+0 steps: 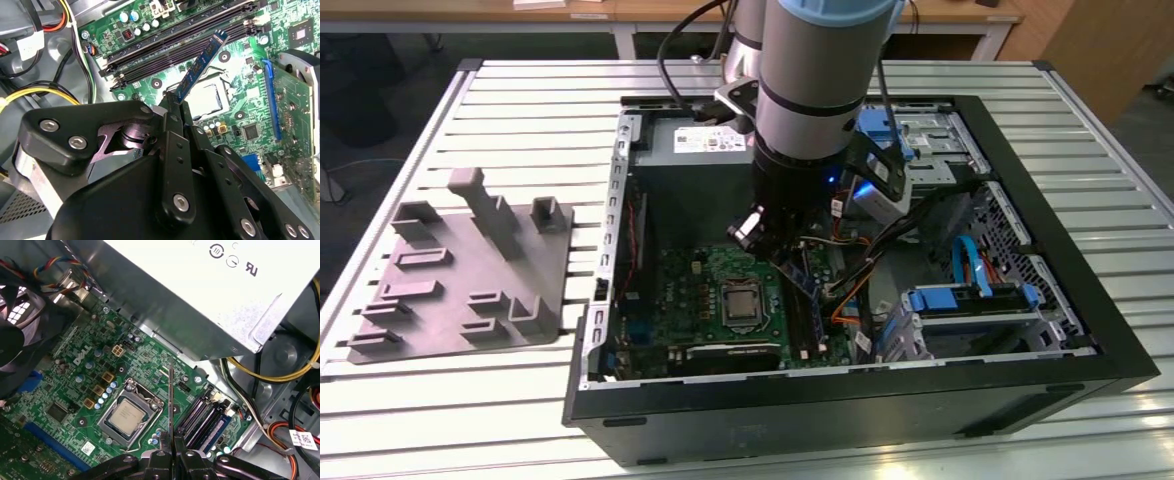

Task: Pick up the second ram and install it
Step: 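Insert the second ram into the second slot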

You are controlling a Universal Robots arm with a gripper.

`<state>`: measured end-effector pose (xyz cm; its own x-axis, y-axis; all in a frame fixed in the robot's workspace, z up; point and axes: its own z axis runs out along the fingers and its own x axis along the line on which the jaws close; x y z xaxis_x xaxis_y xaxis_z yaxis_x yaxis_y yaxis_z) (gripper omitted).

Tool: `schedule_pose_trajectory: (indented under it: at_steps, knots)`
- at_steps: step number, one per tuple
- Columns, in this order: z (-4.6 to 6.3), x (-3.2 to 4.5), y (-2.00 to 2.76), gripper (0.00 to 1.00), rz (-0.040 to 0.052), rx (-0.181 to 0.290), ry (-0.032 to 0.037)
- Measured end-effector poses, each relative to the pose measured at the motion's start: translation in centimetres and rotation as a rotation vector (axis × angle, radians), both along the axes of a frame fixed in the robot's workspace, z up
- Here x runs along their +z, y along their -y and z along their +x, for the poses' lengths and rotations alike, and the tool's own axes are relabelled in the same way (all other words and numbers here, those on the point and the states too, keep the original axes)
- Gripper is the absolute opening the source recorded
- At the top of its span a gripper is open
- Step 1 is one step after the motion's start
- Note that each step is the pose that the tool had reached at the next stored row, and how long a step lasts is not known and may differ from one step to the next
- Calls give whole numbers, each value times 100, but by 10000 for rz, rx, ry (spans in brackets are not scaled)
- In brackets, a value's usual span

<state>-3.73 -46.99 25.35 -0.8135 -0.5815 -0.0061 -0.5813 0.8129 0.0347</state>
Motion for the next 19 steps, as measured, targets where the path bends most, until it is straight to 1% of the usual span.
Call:
schedule_pose_trajectory:
  at_steps: [19]
  knots:
    - [0, -5, 0, 14, -34, -860, 0]
